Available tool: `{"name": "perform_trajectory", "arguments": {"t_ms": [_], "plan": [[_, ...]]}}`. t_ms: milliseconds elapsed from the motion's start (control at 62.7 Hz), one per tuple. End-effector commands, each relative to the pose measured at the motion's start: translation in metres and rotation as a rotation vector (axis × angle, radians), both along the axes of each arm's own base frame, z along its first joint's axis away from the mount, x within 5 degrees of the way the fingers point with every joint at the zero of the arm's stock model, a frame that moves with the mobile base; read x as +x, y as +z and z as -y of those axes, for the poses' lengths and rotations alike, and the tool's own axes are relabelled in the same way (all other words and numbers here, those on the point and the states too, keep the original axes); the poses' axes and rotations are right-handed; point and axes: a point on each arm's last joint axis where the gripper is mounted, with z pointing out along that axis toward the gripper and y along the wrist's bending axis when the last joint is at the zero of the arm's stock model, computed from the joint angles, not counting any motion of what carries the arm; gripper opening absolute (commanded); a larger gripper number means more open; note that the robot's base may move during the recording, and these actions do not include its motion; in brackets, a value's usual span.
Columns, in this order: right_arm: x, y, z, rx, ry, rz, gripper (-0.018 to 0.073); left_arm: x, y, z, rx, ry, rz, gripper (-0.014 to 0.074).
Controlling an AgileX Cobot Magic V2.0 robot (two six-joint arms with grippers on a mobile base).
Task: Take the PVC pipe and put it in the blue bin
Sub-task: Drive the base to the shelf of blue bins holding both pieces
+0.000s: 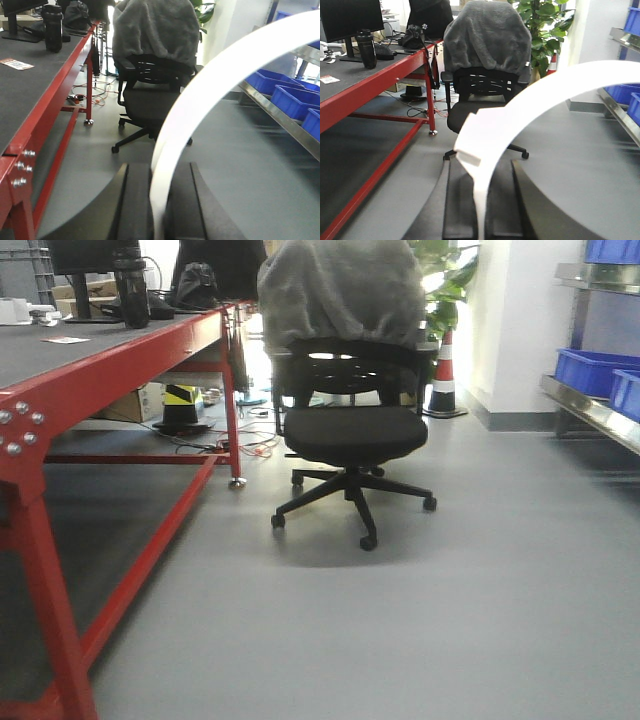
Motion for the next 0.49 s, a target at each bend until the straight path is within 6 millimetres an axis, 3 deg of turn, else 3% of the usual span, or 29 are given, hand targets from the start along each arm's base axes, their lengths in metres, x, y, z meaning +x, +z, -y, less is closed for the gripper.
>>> {"name": "perform_trajectory", "arguments": {"t_ms": [0, 478], "plan": [[-0.0014, 0.0037, 0.0003, -0.011, -0.002, 0.037, -0.0167, -0.002, 0.0045, 0.0003, -0.015, 0.0, 0.038, -0.0111], [-0.0014, 0.0037, 0.0003, -0.011, -0.002, 0.037, -0.0167, -0.0019, 0.0048, 0.0003, -0.015, 0.001, 0.042, -0.0111]]}}
